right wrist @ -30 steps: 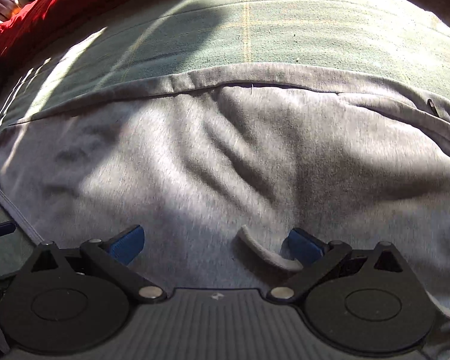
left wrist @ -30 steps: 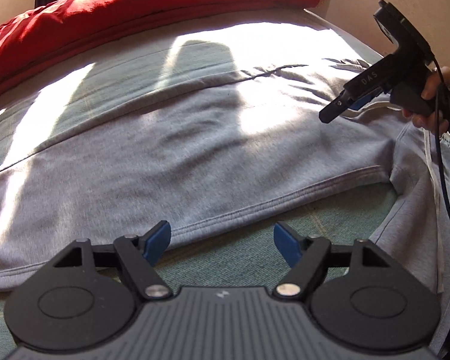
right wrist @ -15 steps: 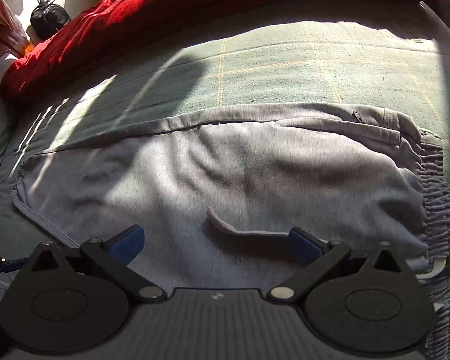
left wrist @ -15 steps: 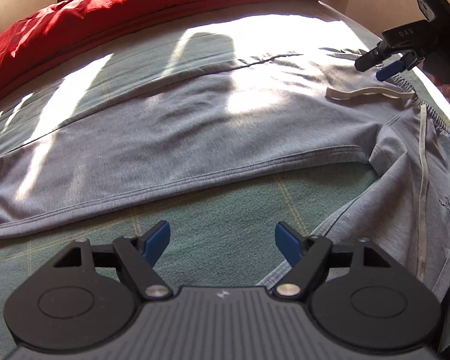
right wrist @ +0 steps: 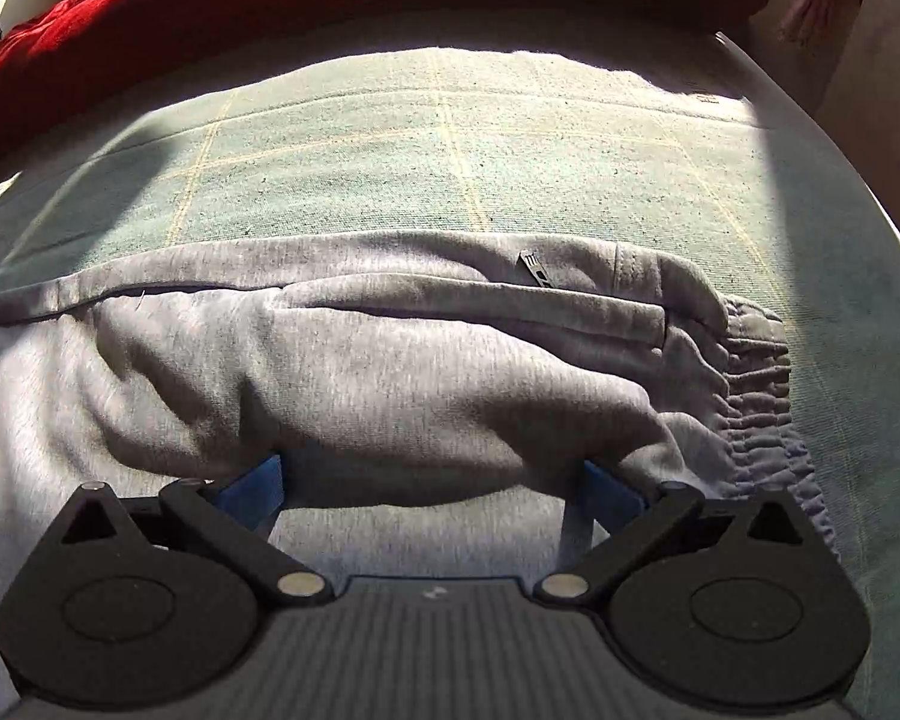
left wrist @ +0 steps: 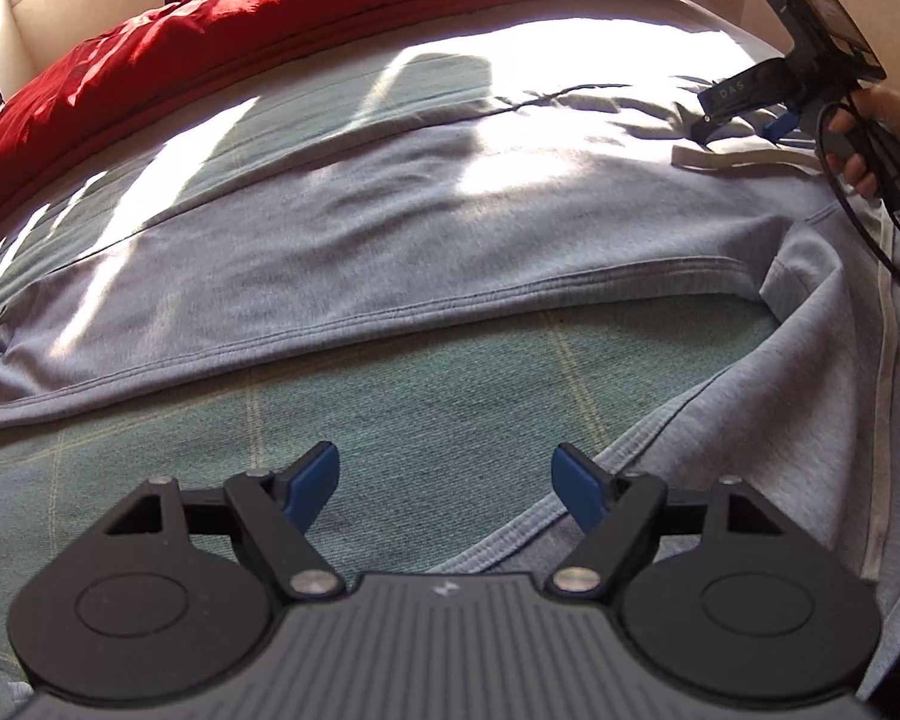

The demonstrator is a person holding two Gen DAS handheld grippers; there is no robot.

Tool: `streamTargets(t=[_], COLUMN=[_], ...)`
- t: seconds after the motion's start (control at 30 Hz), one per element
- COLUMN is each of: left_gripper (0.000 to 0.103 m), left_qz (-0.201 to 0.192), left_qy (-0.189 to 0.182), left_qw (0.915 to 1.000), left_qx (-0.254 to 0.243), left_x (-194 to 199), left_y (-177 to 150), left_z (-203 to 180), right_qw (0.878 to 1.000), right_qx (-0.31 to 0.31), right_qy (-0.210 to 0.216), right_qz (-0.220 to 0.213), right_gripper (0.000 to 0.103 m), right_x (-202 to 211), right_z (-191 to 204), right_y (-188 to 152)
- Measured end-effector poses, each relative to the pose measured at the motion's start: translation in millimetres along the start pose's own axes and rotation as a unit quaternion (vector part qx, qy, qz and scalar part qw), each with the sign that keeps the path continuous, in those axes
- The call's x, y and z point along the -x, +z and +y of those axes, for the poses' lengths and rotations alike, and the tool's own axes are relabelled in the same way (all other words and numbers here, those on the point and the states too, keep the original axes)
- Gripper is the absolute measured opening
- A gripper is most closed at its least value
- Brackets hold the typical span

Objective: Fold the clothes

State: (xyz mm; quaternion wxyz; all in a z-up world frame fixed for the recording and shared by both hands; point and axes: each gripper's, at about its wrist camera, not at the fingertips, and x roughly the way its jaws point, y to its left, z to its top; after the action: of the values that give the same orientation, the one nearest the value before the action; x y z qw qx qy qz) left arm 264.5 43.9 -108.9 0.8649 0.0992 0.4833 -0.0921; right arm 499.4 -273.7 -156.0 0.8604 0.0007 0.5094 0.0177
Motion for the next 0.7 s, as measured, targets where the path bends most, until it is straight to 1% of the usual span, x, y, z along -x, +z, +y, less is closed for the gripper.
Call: streamTargets(t=[0.17,0.33,0.5,0.57,0.7], left_gripper=[0.078,0.078,0.078,0.078,0.078], left_qz=[-0.006,-0.005,-0.012,-0.017,-0.024], left_qy=[-0.022,-0.018,-0.002,0.009,0.014], left_qw=[0.9991,0.999,0.9993,0.9992,0.9988], left_qx=[0.037,0.041,0.035,0.035,0.04], left_x=[-10,-12,0,10,35], left_y=[-1,-1,-1,-3,-10], left_z=[1,4,13,15,17], right_qw=[0.999,0.997,0.997,0.996,0.993], right_qx=[-0.037,-0.063,-0.031,-0.018,0.007], right_qy=[0.021,0.021,0.062,0.078,0.111], right_qz=[0.011,0.043,0.042,0.041,0.039], right_gripper=[0.103,0.103,0.103,0.103,0.103], right_x=[-13,-15,23,38,70], right_z=[-15,-17,3,12,29], right_y=[25,43,28,22,9])
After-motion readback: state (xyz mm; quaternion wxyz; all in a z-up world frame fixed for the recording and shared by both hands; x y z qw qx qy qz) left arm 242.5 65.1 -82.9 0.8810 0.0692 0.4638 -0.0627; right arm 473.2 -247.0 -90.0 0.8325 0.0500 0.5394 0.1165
